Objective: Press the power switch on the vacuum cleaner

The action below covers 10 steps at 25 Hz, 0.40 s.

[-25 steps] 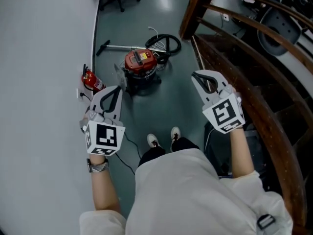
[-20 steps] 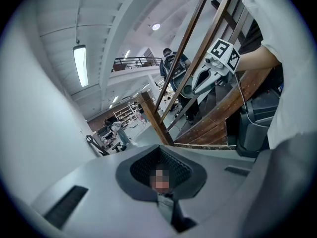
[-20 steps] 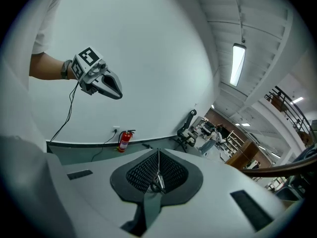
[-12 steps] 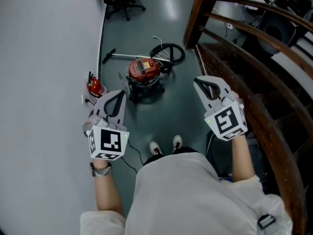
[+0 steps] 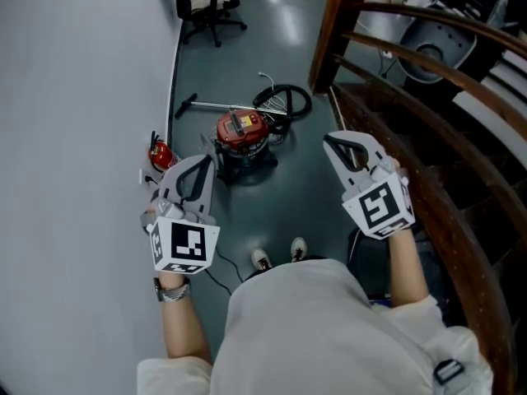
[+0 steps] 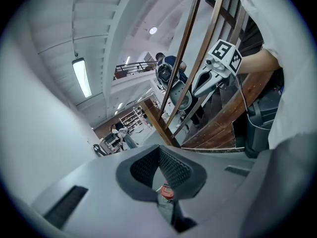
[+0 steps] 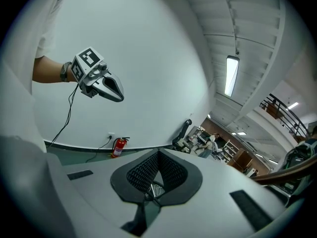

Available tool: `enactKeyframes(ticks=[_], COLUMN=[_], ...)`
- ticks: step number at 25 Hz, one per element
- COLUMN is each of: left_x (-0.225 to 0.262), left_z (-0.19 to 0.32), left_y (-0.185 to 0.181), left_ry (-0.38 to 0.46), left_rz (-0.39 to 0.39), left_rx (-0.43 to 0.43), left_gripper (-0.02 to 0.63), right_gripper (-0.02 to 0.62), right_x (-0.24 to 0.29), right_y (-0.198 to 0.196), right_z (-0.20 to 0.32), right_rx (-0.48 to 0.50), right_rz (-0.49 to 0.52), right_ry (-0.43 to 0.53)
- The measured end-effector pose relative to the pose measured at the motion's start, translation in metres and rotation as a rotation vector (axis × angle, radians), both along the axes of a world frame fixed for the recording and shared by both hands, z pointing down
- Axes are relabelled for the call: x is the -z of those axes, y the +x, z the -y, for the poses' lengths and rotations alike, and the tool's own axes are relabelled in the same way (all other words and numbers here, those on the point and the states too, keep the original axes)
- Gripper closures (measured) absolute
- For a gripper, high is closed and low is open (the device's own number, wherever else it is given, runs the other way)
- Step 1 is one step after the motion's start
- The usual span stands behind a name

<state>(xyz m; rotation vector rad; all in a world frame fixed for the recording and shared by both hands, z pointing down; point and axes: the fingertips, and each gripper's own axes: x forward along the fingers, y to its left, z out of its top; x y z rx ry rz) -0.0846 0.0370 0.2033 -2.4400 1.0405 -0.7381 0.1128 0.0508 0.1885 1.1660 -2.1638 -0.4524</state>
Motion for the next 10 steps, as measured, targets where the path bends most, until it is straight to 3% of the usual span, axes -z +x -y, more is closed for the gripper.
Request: enactKeyframes(ticks=[10], left_x=[-0.002], left_z=[-0.002], left_y=[0.013], left_ry=[0.004], left_rz=[0.013], left_rx=[0.006], left_gripper=[0.606], right_gripper=[0.568], right_x=[-0.003], right_y=[0.015], right_z=[-0.001], right_rx=[0.003], right_rz=[0.018], right_ry=[-0.013])
